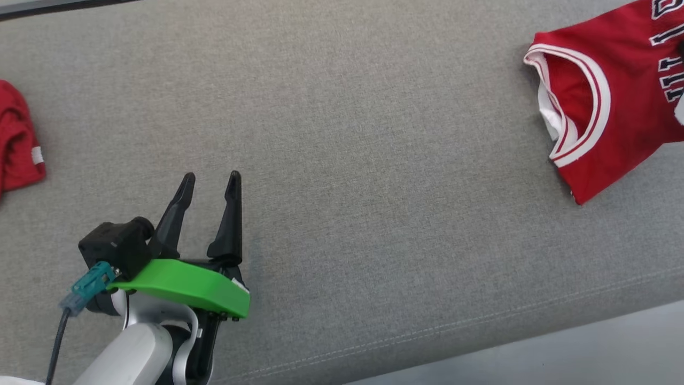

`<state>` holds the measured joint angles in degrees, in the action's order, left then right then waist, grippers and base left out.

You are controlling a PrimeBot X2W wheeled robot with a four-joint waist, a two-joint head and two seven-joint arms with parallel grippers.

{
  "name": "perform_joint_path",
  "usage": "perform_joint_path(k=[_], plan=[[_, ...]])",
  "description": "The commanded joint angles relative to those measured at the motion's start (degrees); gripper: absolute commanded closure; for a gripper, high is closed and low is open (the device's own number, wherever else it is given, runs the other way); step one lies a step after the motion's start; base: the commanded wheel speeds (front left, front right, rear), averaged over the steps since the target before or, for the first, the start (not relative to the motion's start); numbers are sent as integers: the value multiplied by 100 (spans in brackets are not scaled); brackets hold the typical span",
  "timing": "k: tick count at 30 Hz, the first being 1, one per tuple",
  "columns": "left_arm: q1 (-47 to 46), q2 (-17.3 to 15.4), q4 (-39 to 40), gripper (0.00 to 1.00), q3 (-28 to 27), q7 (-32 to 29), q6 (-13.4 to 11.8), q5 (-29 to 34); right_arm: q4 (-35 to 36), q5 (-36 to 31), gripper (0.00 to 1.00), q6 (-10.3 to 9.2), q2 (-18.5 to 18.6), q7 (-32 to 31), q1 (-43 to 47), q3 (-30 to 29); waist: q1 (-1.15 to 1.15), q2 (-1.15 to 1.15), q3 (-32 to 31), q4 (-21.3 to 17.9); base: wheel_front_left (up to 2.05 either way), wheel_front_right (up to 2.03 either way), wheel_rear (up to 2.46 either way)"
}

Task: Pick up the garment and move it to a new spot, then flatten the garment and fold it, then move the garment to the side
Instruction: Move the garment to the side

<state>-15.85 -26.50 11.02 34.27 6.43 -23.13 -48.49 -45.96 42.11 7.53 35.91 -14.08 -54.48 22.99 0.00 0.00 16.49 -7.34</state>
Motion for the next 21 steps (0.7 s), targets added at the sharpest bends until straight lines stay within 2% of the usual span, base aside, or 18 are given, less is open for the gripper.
perform_joint_path(k=[1, 7, 20, 21], plan=[[-141, -70, 62, 0, -6, -28, -31, 88, -45, -108, 100, -8, 61, 59, -109, 24, 0, 0, 358, -278, 0, 0, 0], [-400, -197, 413, 0, 63, -237, -123, 267, -350, -399, 100, -8, 183, 265, -599, 0, 0, 0, 726, -314, 0, 0, 0], [-656, -403, 936, 0, 181, -528, -284, 533, -1413, -1383, 100, -8, 414, 1209, -1298, 51, 0, 0, 1321, -45, 0, 0, 0], [-650, -415, 956, 0, 188, -540, -300, 541, -1504, -1443, 93, -8, 369, 1242, -1299, 79, 0, 0, 1332, -29, 0, 0, 0]])
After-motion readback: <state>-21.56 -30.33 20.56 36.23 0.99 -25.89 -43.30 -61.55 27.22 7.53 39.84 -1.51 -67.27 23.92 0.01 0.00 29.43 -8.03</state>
